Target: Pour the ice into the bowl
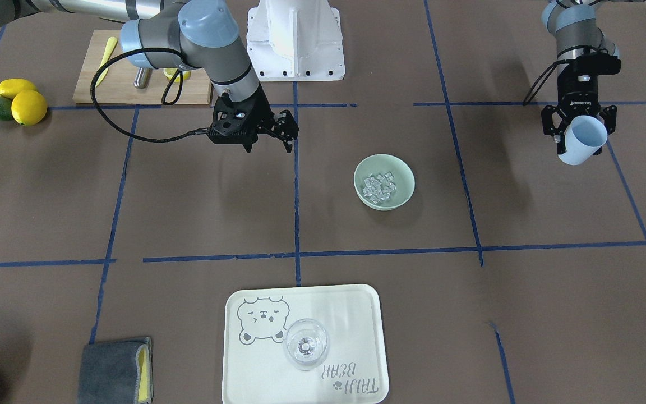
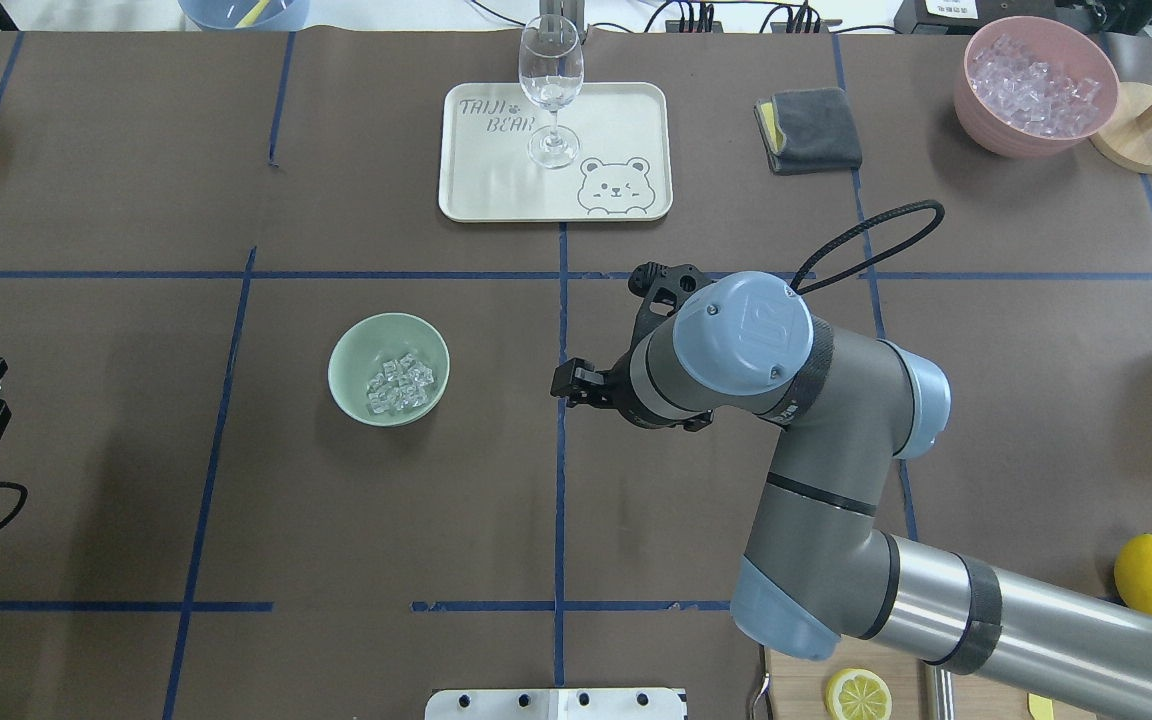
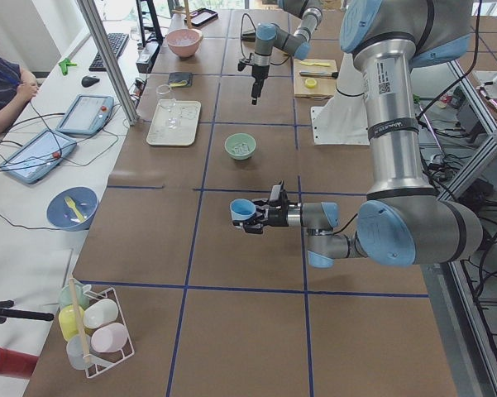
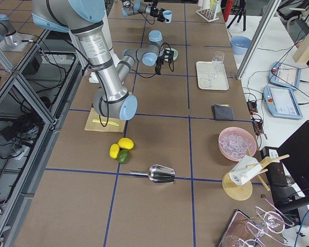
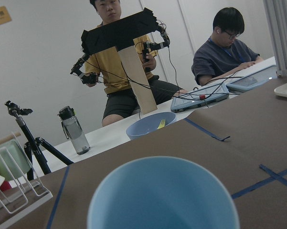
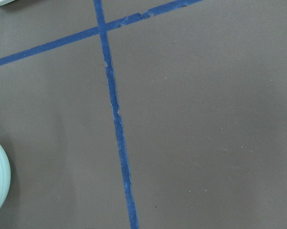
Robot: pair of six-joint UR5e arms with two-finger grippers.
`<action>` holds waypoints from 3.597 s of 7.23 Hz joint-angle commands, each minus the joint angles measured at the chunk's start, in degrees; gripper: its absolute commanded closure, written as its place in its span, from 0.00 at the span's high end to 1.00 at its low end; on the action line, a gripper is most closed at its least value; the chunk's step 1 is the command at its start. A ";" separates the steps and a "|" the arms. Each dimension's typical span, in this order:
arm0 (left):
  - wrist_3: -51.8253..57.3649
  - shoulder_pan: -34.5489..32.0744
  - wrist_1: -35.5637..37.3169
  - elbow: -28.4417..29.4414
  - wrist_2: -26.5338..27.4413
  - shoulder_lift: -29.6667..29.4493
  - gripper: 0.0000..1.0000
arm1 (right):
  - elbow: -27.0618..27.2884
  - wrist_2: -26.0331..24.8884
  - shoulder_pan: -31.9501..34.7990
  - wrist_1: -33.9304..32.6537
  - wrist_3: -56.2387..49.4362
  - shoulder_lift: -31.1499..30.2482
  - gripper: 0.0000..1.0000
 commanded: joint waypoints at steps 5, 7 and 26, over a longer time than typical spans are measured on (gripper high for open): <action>-12.58 0.47 3.45 6.91 -1.82 -6.21 0.00 | -0.29 0.00 -0.53 0.00 0.86 1.06 1.00; -12.59 0.47 7.40 7.18 -1.82 -7.28 0.00 | -0.29 0.00 -0.70 -0.09 1.12 1.41 1.00; -12.85 0.03 8.22 6.39 -8.93 -5.61 1.00 | -0.12 -0.09 -1.05 -0.09 1.21 1.42 1.00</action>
